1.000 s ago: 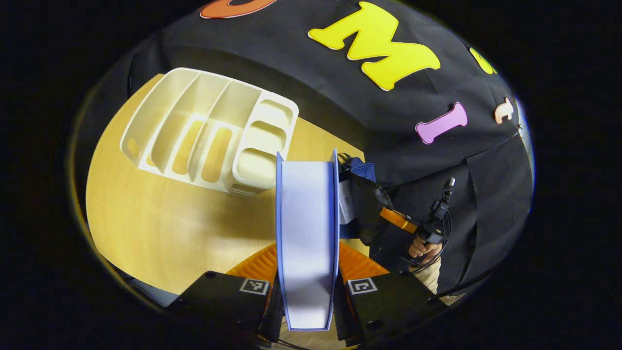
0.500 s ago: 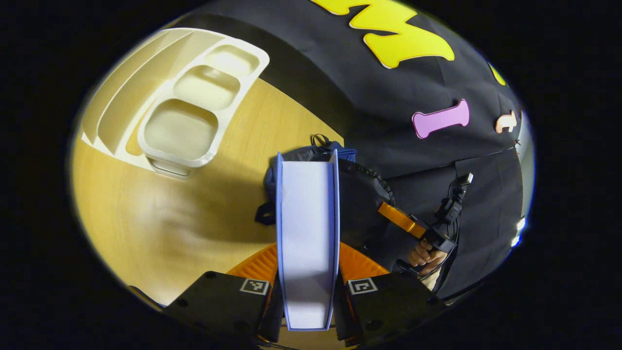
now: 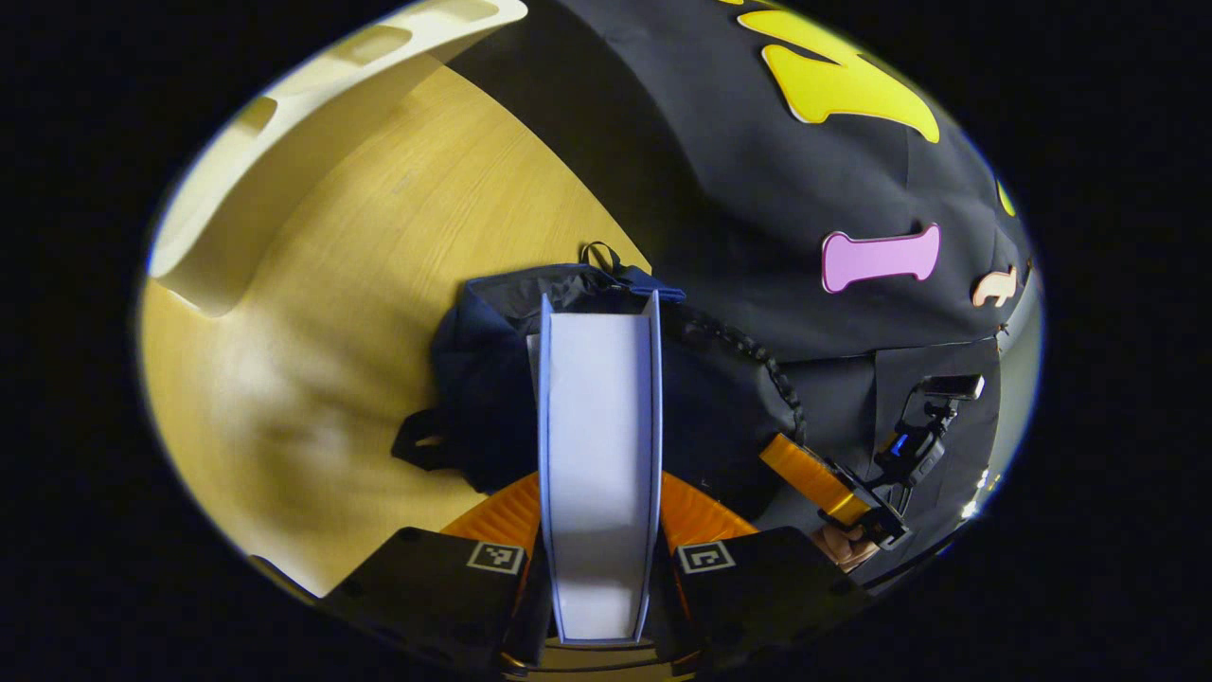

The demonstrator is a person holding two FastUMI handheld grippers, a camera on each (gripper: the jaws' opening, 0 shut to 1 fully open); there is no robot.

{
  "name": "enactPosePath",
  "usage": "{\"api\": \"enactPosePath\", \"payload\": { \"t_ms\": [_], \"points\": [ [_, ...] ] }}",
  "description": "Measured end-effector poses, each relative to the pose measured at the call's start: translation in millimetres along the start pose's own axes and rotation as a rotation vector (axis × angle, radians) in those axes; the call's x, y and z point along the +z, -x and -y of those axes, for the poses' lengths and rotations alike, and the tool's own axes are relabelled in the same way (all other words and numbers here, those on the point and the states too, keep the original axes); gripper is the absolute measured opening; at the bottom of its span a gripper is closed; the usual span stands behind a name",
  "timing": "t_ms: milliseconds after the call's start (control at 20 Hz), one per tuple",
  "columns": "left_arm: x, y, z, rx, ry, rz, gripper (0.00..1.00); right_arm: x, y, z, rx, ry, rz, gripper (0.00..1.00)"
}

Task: Open the schoolbag, grab two books from the bookshelf and put them into the schoolbag.

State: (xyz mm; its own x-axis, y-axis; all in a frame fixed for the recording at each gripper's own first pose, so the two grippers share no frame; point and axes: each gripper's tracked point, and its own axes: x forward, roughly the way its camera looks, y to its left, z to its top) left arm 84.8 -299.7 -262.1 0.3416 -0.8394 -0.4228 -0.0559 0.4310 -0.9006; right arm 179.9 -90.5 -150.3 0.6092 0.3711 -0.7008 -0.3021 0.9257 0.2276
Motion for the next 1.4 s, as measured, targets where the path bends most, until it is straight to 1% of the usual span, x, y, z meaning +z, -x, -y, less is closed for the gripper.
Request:
{"api": "enactPosePath", "payload": {
  "t_ms": [50, 100, 150, 300, 400, 450, 500, 550, 600, 750, 800, 850, 1000, 1200, 1300, 1400],
  "points": [
    [3, -13, 3, -0.031, 0.01, 0.018, 0.41, 0, 0, -2, 0.007, 0.022, -0.003, 0.0],
    [5, -26, 5, -0.057, 0.021, 0.036, 0.49, 0, 0, -10, 0.036, 0.028, -0.007, 0.0],
    [8, -40, 5, -0.086, 0.032, 0.056, 0.45, -1, 0, -20, 0.065, 0.032, -0.012, 0.0],
    [17, -79, 7, -0.177, 0.093, 0.121, 0.45, -6, -3, -34, 0.097, 0.086, -0.034, 0.0],
    [20, -100, 8, -0.227, 0.106, 0.154, 0.45, -9, -7, -43, 0.111, 0.117, -0.052, 0.02],
    [22, -109, 8, -0.248, 0.106, 0.168, 0.45, -12, -9, -46, 0.12, 0.121, -0.063, 0.0],
    [24, -118, 10, -0.267, 0.105, 0.181, 0.49, -16, -11, -49, 0.132, 0.12, -0.077, 0.0],
    [25, -127, 11, -0.285, 0.107, 0.193, 0.45, -20, -13, -52, 0.142, 0.124, -0.088, 0.0],
    [26, -137, 13, -0.302, 0.109, 0.203, 0.45, -22, -15, -54, 0.151, 0.132, -0.095, 0.0],
    [30, -165, 19, -0.34, 0.113, 0.224, 0.45, -30, -21, -61, 0.164, 0.158, -0.112, 0.0],
    [30, -173, 21, -0.35, 0.109, 0.23, 0.49, -30, -22, -63, 0.164, 0.169, -0.113, 0.0],
    [31, -180, 22, -0.361, 0.11, 0.236, 0.44, -32, -23, -64, 0.163, 0.179, -0.114, 0.0],
    [35, -195, 26, -0.391, 0.121, 0.26, 0.45, -32, -25, -63, 0.167, 0.18, -0.111, 0.0],
    [33, -192, 27, -0.416, 0.111, 0.287, 0.47, -31, -26, -58, 0.164, 0.16, -0.095, 0.0],
    [26, -183, 23, -0.418, 0.098, 0.275, 0.48, -30, -28, -54, 0.153, 0.154, -0.087, 0.0],
    [19, -175, 18, -0.415, 0.117, 0.236, 0.49, -32, -30, -50, 0.139, 0.15, -0.079, 0.0]
  ]
}}
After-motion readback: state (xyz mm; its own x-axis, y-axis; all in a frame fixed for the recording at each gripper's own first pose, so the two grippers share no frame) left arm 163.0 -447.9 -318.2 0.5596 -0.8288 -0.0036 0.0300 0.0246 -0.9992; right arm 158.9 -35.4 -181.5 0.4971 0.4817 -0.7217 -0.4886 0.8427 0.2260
